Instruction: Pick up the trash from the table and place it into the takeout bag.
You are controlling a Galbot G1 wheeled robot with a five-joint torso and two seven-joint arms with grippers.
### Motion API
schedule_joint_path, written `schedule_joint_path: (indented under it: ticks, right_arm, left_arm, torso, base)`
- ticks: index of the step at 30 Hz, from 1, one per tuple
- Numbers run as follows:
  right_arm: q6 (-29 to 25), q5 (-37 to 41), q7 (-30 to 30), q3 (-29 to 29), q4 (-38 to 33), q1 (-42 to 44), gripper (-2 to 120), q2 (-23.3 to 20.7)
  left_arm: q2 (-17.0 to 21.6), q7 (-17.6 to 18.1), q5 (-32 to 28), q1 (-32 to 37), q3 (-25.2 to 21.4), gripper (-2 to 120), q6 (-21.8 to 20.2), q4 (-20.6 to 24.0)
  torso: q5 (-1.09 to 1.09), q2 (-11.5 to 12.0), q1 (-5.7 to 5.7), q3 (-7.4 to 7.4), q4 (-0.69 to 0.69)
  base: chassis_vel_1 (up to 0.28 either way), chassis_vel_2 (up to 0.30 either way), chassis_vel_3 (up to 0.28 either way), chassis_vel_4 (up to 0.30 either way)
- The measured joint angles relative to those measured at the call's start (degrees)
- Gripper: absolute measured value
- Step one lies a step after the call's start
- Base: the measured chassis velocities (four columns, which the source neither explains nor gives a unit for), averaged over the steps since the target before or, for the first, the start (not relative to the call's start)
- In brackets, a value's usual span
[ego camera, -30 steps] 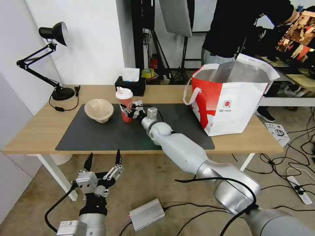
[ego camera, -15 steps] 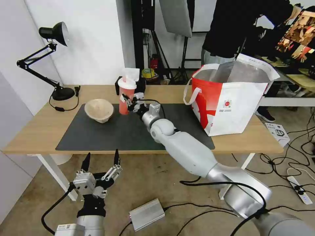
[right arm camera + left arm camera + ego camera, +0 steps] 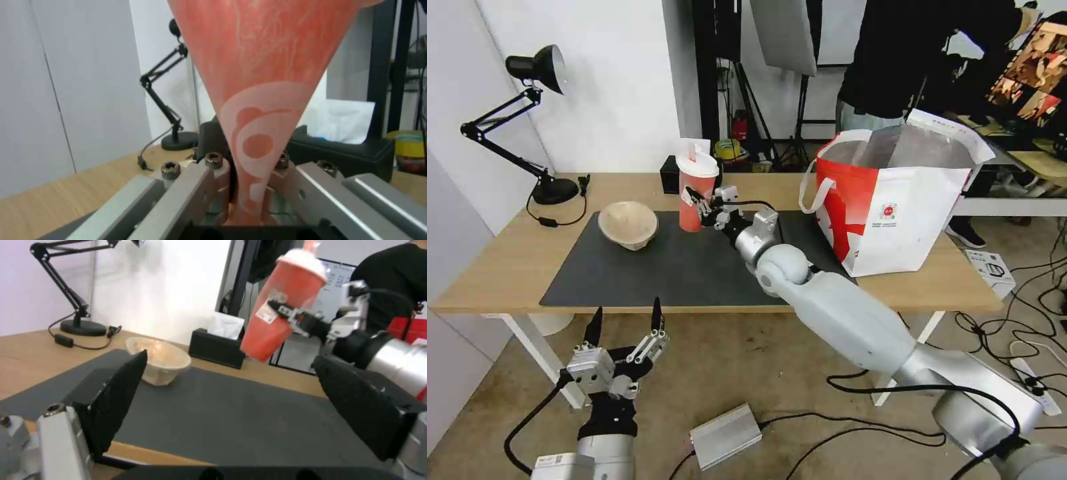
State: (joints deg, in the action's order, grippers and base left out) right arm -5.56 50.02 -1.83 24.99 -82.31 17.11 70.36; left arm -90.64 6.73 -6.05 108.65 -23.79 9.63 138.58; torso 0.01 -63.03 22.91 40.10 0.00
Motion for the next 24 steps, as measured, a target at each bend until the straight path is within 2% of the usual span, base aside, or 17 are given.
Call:
schedule_joint_path:
  ticks: [9,24]
  right_arm:
    - [0.4,3.8,-0.6,-0.5,-7.5,-0.9,3,-6.2]
    - [0.5,8.4,0.1,-4.4,-11.8,-2.0,3,-15.9]
  left_arm:
    - [-0.2,0.0,0.4,-0.1,0.0,100,0.1,-0.5]
    - [-0.6,0.0,0.8,-0.9,0.7,100,0.3,-1.2]
  torso:
    - [-0.01,0.0,0.0,0.0,0.0]
    - [0.0,0.0,0.01,0.0,-0.01]
  base:
    - [0.0,0.0,0.0,0.0]
    - [0.0,0.0,0.0,0.0]
